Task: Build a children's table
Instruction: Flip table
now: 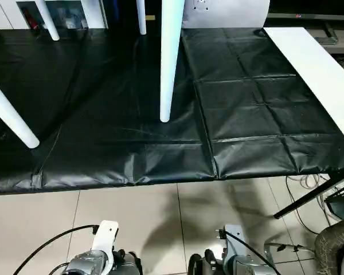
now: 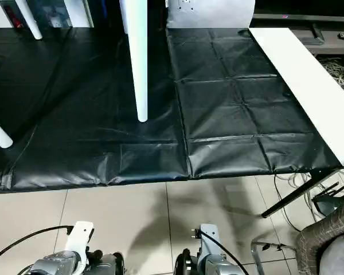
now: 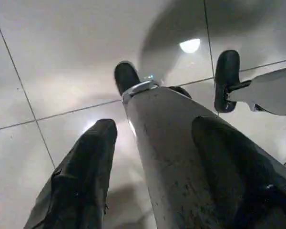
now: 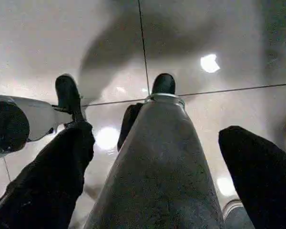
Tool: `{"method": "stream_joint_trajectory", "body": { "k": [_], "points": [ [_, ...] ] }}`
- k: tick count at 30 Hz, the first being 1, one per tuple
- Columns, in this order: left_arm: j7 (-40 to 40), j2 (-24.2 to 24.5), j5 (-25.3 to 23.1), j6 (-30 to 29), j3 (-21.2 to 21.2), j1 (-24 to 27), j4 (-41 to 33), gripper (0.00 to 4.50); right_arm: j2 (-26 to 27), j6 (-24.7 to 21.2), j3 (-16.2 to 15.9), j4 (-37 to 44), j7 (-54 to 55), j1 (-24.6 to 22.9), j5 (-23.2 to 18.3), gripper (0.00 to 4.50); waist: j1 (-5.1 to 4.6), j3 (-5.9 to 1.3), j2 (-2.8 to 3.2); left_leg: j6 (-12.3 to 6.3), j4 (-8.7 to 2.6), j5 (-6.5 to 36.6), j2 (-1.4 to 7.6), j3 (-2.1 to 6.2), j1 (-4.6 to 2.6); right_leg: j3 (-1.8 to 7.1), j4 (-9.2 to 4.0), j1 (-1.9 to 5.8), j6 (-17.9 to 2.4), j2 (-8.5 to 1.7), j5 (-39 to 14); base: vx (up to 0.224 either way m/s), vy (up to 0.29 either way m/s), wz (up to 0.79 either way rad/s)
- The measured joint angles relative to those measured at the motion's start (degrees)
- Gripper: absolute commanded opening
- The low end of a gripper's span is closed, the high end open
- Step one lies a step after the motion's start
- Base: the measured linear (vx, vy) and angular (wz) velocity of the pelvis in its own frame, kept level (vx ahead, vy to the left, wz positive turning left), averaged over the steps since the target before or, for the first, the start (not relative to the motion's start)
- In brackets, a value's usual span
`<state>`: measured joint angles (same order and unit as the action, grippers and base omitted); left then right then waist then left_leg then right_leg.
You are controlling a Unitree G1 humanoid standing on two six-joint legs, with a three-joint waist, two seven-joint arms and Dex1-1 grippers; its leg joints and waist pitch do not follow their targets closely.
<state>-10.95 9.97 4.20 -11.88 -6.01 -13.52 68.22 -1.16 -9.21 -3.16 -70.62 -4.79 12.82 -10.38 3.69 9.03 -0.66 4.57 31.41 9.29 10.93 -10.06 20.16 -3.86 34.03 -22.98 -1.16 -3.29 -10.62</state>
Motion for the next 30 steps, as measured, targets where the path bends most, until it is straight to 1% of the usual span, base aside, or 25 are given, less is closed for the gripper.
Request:
{"method": "stream_joint_trajectory", "body": {
  "k": [13,20,30],
  "points": [
    [0.01,-0.06,-0.01,0.00,0.00,-0.01,0.21,2.92,-0.02,0.01,0.06,0.00,0.02,0.00,0.01,4.50,-0.01,-0.02,0.04,0.01,-0.47,0.00,-0.06,-0.05,0.03,-0.01,-0.39,-0.07,0.06,0.00,-0.04,0.000,0.000,0.00],
    [0.01,-0.07,-0.01,0.00,0.00,-0.01,0.22,2.92,-0.02,0.01,0.06,0.00,0.02,0.01,0.01,4.50,-0.02,-0.03,0.05,0.01,-0.88,0.00,-0.08,-0.13,0.04,-0.02,-0.82,-0.07,0.03,0.02,-0.02,0.000,0.000,0.00],
    [0.01,-0.08,-0.01,0.01,0.00,-0.01,0.26,2.92,-0.04,0.02,0.06,0.00,0.03,0.01,0.01,4.50,-0.03,-0.04,0.08,-0.02,-0.95,0.18,-0.07,-0.22,0.08,0.00,-0.95,-0.08,-0.13,0.02,0.05,0.000,0.000,0.00]
  ]
}}
